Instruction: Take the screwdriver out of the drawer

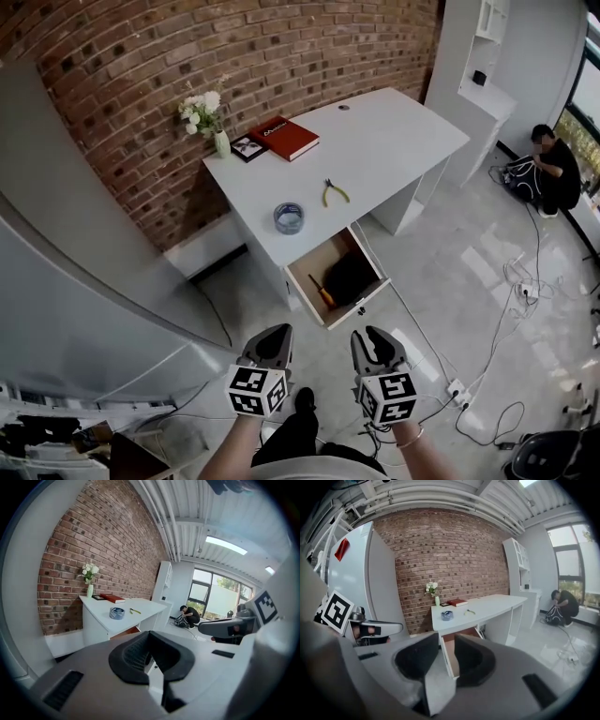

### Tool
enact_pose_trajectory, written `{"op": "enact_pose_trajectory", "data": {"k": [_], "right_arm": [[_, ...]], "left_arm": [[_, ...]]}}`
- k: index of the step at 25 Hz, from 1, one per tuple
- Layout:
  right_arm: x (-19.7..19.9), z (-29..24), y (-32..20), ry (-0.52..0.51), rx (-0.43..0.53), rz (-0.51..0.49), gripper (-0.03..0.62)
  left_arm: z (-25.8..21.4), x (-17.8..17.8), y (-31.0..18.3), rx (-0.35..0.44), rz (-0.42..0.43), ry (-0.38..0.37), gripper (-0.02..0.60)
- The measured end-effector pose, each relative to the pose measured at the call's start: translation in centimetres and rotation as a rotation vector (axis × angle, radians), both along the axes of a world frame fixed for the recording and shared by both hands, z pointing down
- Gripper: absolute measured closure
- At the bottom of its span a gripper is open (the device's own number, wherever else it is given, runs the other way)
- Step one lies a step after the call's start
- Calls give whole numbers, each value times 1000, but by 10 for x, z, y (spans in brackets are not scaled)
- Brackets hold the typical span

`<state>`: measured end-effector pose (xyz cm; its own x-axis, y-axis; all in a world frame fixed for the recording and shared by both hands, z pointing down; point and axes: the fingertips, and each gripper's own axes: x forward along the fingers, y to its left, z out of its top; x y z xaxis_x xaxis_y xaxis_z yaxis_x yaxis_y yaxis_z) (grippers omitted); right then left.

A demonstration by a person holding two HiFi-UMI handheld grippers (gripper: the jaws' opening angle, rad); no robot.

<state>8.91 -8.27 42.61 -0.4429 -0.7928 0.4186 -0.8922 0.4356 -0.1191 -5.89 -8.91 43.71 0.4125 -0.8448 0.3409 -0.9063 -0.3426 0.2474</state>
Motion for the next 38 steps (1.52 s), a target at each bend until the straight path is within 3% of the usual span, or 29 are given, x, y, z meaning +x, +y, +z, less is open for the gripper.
{"op": "enact_pose_trajectory", "data": {"k": [9,19,38], "right_arm": [[-13,13,-36,13,-25,16,502],[-27,37,-62,20,-82,-63,502],[-46,157,-136,195,-270,-320,502]], "left_arm": [[8,-18,-42,0,-1,8,589],[25,-20,-55,-35,-42,10,589],[81,-41,-80,-133,-274,27,589]]}}
